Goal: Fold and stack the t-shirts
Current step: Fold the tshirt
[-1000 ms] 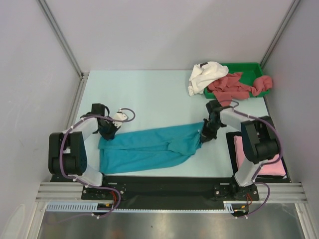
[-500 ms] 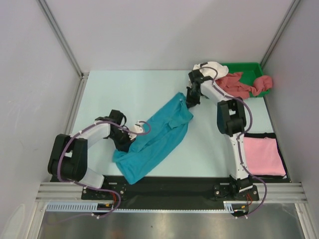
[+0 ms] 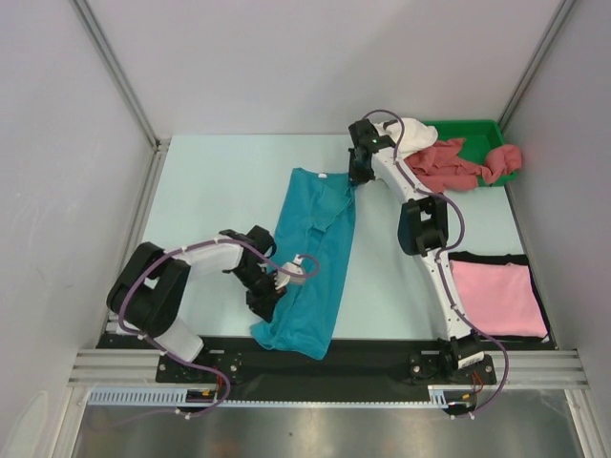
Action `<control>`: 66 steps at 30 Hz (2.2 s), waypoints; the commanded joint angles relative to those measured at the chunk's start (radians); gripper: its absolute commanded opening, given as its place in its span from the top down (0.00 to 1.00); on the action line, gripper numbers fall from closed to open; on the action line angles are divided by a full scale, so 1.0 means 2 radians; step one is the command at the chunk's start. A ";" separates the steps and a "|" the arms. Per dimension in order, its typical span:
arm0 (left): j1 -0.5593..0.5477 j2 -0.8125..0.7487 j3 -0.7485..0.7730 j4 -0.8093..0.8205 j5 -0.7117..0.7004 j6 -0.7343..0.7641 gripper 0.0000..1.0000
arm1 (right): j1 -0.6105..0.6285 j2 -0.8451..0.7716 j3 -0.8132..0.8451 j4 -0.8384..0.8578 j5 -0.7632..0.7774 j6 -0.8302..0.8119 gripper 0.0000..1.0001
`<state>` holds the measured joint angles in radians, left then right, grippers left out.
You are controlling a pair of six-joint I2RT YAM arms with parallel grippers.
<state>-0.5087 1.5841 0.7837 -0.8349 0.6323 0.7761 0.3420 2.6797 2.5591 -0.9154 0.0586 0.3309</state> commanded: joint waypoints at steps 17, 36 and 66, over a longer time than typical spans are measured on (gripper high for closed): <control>0.007 -0.102 0.019 -0.057 -0.055 0.002 0.43 | -0.015 -0.092 -0.003 0.053 0.080 -0.061 0.51; -0.048 -0.435 -0.099 -0.032 -0.133 0.256 0.27 | -0.029 -0.307 -0.479 0.237 -0.120 0.104 0.50; -0.109 -0.405 -0.169 0.102 -0.137 0.158 0.28 | -0.037 0.012 -0.135 0.268 -0.074 0.352 1.00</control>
<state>-0.7200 0.7677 0.4519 -0.6739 0.3218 1.0897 0.2546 2.6106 2.2017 -0.3119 -0.1089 1.0027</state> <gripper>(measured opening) 0.720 0.013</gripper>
